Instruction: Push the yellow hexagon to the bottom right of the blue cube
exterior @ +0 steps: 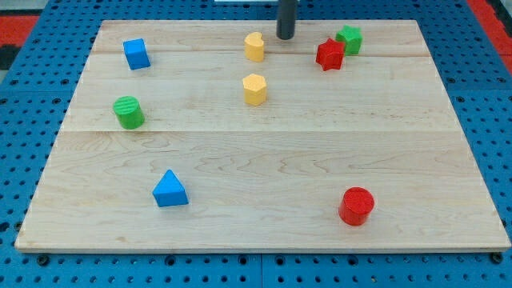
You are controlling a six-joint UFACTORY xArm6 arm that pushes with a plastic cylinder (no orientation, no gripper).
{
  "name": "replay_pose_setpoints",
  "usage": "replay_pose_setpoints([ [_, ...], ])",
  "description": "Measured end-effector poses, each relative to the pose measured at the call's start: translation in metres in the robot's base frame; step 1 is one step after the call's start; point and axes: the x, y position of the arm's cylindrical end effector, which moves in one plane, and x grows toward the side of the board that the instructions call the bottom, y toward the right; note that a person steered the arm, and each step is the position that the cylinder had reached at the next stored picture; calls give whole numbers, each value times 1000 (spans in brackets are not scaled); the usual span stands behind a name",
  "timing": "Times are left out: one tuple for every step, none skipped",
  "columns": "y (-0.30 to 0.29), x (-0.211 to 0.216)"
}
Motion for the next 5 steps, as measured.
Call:
replay_pose_setpoints([
  [-30,57],
  [-24,119],
  [39,128],
  [49,149],
  [-30,148],
])
